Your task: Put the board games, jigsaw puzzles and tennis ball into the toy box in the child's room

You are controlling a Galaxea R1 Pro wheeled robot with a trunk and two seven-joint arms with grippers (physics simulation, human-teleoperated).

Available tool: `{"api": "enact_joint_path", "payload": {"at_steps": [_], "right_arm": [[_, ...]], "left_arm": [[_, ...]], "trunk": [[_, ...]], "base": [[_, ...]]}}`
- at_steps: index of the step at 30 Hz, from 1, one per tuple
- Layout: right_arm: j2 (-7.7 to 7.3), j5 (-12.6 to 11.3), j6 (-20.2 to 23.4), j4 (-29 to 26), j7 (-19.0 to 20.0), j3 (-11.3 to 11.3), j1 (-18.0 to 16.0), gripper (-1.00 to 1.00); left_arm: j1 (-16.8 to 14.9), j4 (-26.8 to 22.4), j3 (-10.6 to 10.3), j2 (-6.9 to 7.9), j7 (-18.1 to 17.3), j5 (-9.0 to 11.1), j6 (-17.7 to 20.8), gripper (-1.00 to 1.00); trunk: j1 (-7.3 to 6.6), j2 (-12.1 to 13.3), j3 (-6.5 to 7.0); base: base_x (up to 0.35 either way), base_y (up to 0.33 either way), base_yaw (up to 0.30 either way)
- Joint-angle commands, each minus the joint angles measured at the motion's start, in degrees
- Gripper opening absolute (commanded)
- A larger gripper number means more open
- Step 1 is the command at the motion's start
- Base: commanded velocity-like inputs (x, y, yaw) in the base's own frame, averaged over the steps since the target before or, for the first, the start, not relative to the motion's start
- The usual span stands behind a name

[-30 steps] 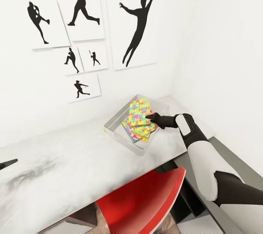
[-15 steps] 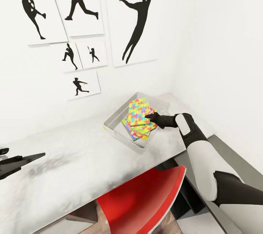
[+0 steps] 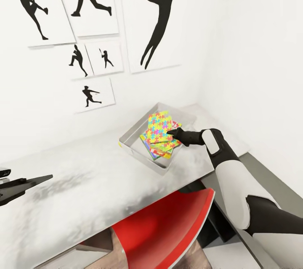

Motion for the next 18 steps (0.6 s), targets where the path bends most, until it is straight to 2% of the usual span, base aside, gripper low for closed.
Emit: {"api": "enact_joint_path", "payload": {"at_steps": [1,9,18], "right_arm": [[0.08,0.6,0.3,0.0,0.4,-0.4,-0.2,-1.0],[0.22,0.5,0.2,0.4,0.3,-0.4,-3.8,-1.0],[0.21,0.6,0.0,0.5,0.2,-0.4,-4.3,-1.0]], "left_arm": [[0.0,0.0,0.0,0.01,-0.2,0.0,0.6,1.0],[0.0,0.0,-0.1,0.01,-0.2,0.0,0.7,1.0],[0.0,0.0,0.0,-0.02,-0.2,0.0,0.7,1.0]], "trunk": [[0.03,-0.1,-0.2],[0.03,-0.1,-0.95],[0.03,-0.1,-1.8]], "base": [[0.0,0.0,0.0],[0.008,0.0,0.0],[0.058,0.0,0.0]]}}
